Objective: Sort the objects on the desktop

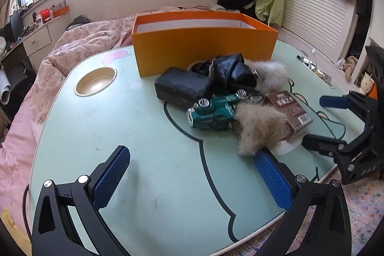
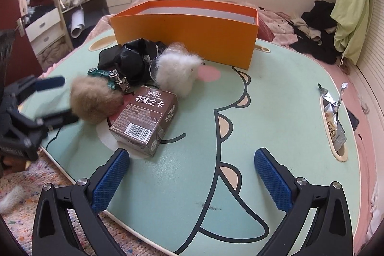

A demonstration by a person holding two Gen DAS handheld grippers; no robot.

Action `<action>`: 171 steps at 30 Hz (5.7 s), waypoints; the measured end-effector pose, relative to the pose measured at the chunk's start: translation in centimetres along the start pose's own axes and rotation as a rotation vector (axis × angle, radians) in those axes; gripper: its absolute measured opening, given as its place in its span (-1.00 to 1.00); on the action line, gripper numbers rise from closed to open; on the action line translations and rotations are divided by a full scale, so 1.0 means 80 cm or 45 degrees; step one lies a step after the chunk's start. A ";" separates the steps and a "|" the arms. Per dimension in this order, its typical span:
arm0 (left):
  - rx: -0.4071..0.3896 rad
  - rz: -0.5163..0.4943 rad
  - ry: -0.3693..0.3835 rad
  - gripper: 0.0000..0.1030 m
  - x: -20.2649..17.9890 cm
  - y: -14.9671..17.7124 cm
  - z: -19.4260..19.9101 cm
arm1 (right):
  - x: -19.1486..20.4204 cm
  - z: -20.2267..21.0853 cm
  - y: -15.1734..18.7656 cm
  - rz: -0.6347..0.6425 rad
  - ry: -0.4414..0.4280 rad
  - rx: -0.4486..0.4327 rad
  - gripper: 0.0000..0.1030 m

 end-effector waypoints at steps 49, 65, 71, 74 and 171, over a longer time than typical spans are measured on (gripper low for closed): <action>0.533 0.093 0.136 0.43 -0.064 -0.264 -0.230 | 0.006 -0.005 -0.004 -0.005 -0.015 -0.018 1.00; 0.683 -0.093 -0.013 0.30 -0.068 -0.217 -0.267 | 0.008 -0.003 -0.002 -0.008 -0.015 -0.021 1.00; 0.635 -0.113 -0.008 0.28 -0.059 -0.210 -0.261 | 0.008 -0.004 -0.003 -0.008 -0.014 -0.021 1.00; 0.530 -0.086 0.058 0.28 -0.059 -0.220 -0.229 | 0.008 -0.004 -0.003 -0.008 -0.015 -0.021 1.00; 0.083 0.044 -0.081 0.99 -0.011 0.025 -0.015 | -0.028 -0.176 -0.219 -0.085 0.132 0.944 -0.20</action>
Point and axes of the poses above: each gripper's, at about its wrist camera, not at the fingertips, and z roughly against the way its jaws point, x to its left, y to its underside, the point moved 6 cm from there along -z, roughly the way its jaws point, and after that the axes turned 4 degrees about -z, right-handed, at the moved point
